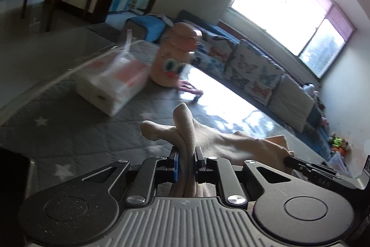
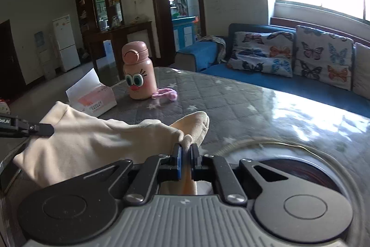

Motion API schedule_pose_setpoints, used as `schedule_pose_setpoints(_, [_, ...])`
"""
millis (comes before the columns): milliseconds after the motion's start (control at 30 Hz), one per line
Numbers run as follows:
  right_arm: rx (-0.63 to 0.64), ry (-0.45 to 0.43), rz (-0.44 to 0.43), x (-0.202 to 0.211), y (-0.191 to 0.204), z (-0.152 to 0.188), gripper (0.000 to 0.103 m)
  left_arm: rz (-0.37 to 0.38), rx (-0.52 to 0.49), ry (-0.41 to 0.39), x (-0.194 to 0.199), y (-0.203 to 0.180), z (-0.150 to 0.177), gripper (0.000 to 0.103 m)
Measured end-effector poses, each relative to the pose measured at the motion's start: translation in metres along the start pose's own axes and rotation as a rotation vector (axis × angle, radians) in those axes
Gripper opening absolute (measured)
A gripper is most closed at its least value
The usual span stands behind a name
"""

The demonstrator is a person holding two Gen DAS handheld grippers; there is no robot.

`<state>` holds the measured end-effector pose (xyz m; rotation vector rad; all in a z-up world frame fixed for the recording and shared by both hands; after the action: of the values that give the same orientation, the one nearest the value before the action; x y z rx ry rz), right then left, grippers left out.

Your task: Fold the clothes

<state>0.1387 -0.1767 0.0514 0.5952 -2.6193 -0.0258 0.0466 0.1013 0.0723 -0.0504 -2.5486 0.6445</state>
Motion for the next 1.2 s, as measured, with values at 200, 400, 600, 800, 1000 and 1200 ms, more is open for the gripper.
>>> schedule_pose_setpoints(200, [0.019,0.093,0.009,-0.044,0.001,0.015,0.010,-0.103,-0.012,0.062,-0.017,0.025,0.015,0.016])
schedule_pose_setpoints(400, [0.023,0.099,0.041,-0.049,-0.004,0.016,0.011,-0.105,-0.061,0.008,-0.012,0.021,0.006,0.031])
schedule_pose_setpoints(600, [0.035,0.097,-0.042,-0.060,0.010,0.007,0.011,-0.035,-0.108,0.025,-0.037,0.000,0.004,0.029])
schedule_pose_setpoints(800, [0.048,0.131,-0.088,-0.083,0.027,0.012,0.011,-0.015,-0.107,0.069,-0.069,-0.007,0.006,0.027])
schedule_pose_setpoints(1000, [0.054,0.152,-0.093,-0.103,0.034,0.016,0.011,-0.061,-0.131,0.094,-0.098,-0.008,0.007,0.027])
schedule_pose_setpoints(1200, [0.072,0.130,-0.097,-0.100,0.036,0.014,0.011,-0.055,-0.140,0.092,-0.100,-0.009,0.007,0.027])
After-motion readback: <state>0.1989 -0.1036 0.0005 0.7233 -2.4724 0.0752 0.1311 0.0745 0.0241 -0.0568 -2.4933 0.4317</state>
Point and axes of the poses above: each gripper's, at about its wrist camera, not at the fingertips, and x roughly against the way its jaws point, y to its left, z to its underside, the point moved 1 cm from there along -x, roughly the way its jaws point, and after that the axes turned 9 degrees about -y, right-handed, at the moved point
